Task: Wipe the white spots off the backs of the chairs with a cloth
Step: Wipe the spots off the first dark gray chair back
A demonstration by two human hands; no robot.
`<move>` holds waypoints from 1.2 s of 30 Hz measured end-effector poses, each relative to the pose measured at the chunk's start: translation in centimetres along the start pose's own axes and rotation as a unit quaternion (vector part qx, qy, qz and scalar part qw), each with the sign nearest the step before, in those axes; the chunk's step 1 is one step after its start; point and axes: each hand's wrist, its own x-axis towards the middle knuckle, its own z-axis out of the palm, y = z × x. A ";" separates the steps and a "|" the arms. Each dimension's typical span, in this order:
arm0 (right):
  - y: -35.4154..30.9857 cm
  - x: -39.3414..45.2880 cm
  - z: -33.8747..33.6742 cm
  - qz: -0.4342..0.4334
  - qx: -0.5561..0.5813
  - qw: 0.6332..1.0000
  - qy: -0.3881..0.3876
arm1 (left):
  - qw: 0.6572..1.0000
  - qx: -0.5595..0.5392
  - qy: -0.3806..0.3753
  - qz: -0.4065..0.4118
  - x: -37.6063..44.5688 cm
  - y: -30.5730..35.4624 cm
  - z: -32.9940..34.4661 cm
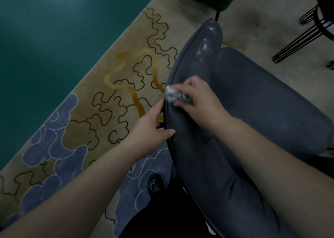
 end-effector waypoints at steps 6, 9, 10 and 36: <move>0.7 -2.6 -0.2 -0.013 0.055 0.998 0.007 | 1.000 -0.018 -0.021 -0.012 -1.3 -0.2 -0.3; 0.6 0.3 -0.3 0.031 0.028 0.998 0.050 | 0.999 -0.034 -0.037 -0.003 -1.6 0.0 -0.1; 0.5 0.5 -0.1 0.033 0.022 0.998 0.043 | 0.998 -0.042 -0.040 -0.001 -1.7 -0.1 -0.1; -0.9 -9.0 0.5 -0.017 0.052 0.997 -0.058 | 0.998 -0.050 -0.021 0.008 -4.7 -1.5 1.7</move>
